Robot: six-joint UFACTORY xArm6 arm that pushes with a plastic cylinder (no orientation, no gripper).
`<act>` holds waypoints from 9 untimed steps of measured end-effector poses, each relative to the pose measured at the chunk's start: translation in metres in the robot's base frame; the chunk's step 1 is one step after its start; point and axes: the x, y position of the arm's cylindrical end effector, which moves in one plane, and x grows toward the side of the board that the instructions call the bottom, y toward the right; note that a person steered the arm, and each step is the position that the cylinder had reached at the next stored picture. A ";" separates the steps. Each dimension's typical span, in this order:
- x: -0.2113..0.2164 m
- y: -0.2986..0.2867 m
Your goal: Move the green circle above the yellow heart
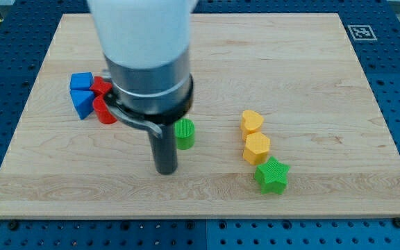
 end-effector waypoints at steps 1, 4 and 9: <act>-0.025 0.019; -0.054 0.045; -0.093 0.031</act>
